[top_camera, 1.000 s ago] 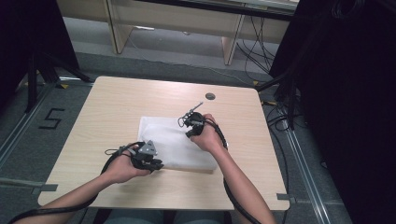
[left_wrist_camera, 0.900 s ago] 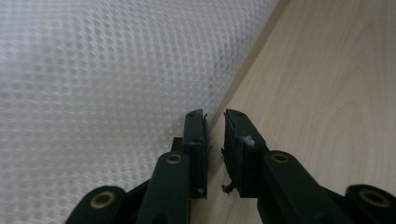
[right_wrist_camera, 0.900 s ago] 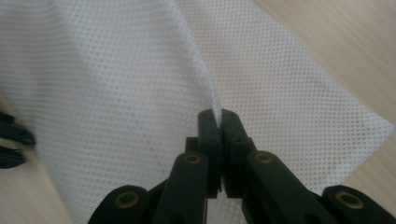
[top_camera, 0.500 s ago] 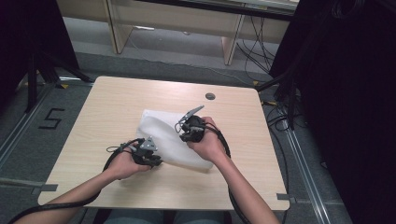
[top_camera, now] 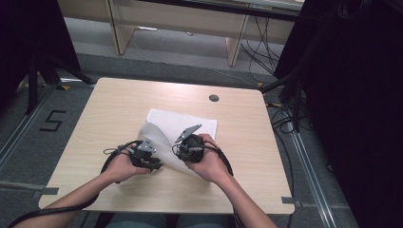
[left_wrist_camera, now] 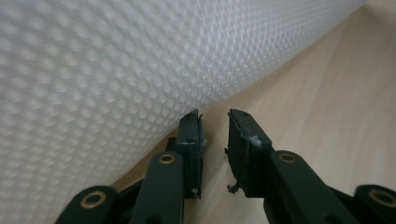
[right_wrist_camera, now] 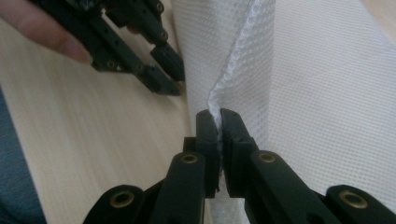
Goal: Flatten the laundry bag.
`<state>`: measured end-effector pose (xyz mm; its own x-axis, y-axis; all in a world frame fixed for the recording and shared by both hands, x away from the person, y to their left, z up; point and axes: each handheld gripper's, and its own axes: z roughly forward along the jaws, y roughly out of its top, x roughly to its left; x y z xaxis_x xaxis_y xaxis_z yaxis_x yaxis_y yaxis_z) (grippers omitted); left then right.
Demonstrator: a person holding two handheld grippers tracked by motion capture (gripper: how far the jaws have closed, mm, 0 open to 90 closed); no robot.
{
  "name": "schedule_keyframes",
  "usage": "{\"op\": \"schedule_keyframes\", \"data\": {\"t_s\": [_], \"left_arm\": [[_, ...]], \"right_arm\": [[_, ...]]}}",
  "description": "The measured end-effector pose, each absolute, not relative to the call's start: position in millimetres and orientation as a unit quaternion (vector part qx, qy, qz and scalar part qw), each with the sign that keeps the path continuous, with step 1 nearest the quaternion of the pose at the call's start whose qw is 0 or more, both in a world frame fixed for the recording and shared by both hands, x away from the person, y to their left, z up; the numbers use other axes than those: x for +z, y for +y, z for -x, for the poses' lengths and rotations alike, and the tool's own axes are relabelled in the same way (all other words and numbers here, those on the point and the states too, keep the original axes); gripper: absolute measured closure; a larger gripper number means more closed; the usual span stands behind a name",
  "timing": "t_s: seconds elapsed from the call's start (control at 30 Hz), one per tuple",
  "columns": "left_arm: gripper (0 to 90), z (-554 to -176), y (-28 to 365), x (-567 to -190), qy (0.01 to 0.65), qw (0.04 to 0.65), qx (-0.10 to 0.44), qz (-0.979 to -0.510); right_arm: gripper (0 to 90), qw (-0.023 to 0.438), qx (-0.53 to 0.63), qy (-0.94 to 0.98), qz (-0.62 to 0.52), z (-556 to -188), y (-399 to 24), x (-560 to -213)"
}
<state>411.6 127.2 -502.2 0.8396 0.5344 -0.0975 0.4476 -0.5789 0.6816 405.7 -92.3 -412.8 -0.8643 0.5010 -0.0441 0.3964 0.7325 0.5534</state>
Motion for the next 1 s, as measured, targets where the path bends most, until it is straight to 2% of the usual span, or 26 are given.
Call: {"op": "schedule_keyframes", "data": {"t_s": [0.27,1.0], "left_arm": [[69.9,-398.9,168.8,-485.0,0.305,0.393,0.068,-0.865],[62.2,-387.7,183.1,-484.3,0.315,0.397,0.080,-0.859]], "right_arm": [[87.4,0.076,0.276,0.933,-0.216,-384.6,-79.3,-425.8],[87.6,0.062,0.279,0.929,-0.233,-377.5,-77.9,-443.1]]}}
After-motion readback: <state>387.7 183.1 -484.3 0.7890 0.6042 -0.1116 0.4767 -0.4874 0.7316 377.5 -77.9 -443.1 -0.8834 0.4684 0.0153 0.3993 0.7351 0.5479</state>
